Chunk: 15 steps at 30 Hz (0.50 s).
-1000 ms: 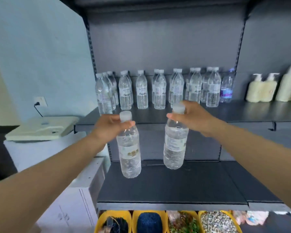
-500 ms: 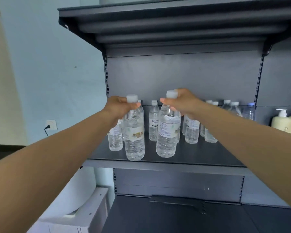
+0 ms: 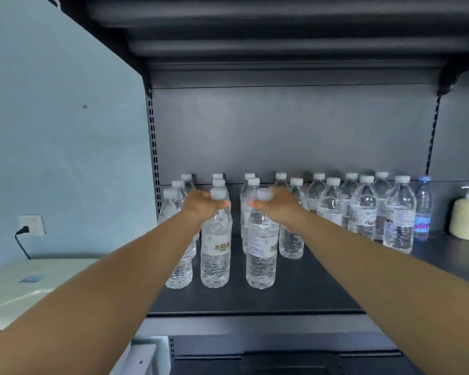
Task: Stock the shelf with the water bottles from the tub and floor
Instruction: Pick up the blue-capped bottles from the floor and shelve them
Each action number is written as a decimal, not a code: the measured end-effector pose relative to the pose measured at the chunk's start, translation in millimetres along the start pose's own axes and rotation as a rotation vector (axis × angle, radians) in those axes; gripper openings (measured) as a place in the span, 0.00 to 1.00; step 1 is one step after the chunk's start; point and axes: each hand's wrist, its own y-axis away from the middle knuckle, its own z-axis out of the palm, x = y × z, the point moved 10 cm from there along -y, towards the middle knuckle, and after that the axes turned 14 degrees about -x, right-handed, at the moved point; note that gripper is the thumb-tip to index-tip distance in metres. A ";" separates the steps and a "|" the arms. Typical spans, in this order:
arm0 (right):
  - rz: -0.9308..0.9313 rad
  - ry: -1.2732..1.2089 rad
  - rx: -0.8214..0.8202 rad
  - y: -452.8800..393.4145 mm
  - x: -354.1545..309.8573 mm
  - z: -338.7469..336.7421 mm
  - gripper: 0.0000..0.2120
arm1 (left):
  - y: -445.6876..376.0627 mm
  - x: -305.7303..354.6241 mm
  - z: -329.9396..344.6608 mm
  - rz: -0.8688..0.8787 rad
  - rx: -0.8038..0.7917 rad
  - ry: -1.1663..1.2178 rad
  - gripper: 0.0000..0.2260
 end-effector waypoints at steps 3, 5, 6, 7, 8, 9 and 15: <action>0.012 0.019 0.005 -13.8 1.8 6.5 0.17 | -10.8 -9.1 -6.3 -0.019 -0.021 0.037 0.13; 0.008 0.022 0.008 -18.2 2.1 8.1 0.15 | -13.7 -13.9 -8.9 -0.031 -0.022 0.046 0.14; 0.007 0.027 0.009 -18.3 1.7 7.9 0.15 | -14.4 -15.3 -10.0 -0.032 -0.013 0.046 0.14; 0.012 0.026 0.009 -18.0 2.2 7.5 0.15 | -14.8 -16.2 -10.4 -0.029 -0.003 0.043 0.14; 0.020 0.027 0.011 -16.5 3.1 6.7 0.15 | -15.3 -17.1 -10.4 -0.025 0.005 0.043 0.14; 0.023 0.023 0.011 -15.7 4.1 6.2 0.15 | -15.9 -17.1 -10.0 -0.019 0.009 0.042 0.13; 0.039 0.005 0.024 -11.0 9.3 5.4 0.22 | -13.0 -11.8 -3.6 -0.016 0.012 0.018 0.15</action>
